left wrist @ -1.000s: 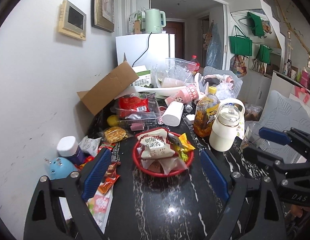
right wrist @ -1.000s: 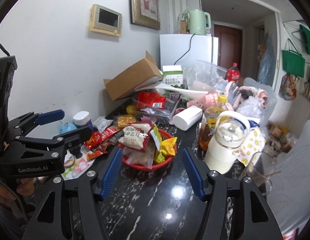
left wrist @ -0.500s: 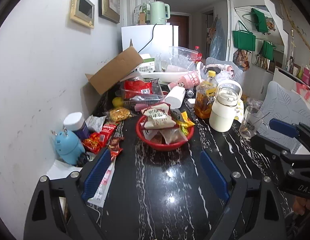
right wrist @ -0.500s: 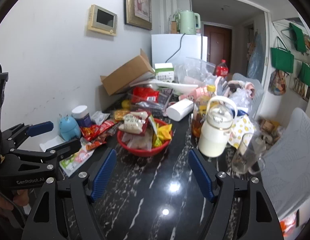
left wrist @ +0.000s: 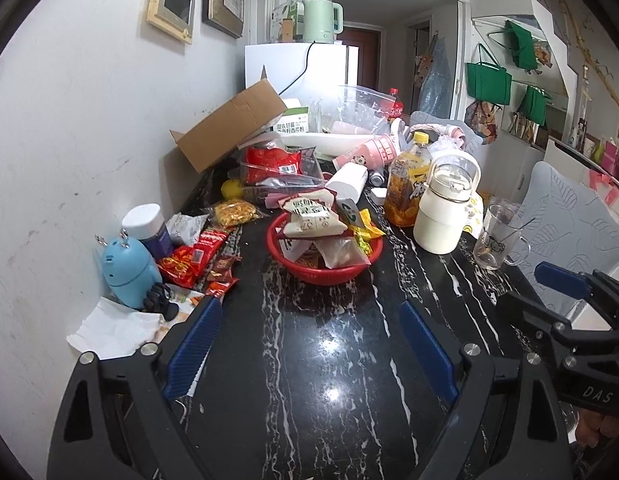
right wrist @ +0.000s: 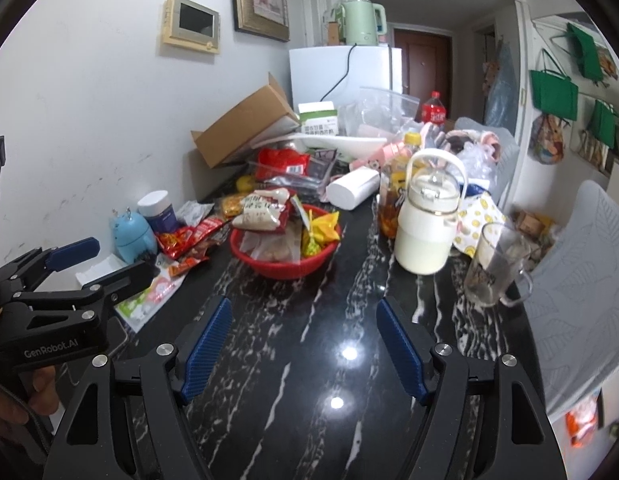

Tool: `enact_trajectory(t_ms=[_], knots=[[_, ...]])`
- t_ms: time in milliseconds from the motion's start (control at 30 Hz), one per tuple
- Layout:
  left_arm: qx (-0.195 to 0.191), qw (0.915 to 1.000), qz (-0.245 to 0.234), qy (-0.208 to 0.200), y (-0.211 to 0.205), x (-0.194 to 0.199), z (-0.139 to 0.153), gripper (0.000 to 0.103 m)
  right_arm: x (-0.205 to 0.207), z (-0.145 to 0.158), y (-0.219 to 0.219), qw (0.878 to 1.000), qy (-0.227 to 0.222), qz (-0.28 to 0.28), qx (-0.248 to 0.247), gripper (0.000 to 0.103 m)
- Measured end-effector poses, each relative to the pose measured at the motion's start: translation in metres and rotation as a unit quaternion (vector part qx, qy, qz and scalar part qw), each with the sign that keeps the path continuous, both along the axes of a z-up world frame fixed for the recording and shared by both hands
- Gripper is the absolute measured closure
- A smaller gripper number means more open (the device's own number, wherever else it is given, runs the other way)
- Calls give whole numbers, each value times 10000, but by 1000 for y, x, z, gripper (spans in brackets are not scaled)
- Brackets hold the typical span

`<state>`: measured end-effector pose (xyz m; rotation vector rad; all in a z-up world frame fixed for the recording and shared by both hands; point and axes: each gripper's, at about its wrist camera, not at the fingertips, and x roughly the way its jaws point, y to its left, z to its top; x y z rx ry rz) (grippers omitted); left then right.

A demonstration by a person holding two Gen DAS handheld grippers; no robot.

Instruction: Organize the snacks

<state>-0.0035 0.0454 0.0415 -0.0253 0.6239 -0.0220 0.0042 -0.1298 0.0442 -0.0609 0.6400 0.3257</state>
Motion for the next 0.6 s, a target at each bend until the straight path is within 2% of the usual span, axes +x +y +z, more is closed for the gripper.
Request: enact_trajectory(t_ms=[600], knots=[[-47, 9999, -97, 29, -10, 5, 0, 12, 3, -4, -7, 9999, 115, -38, 21, 28]])
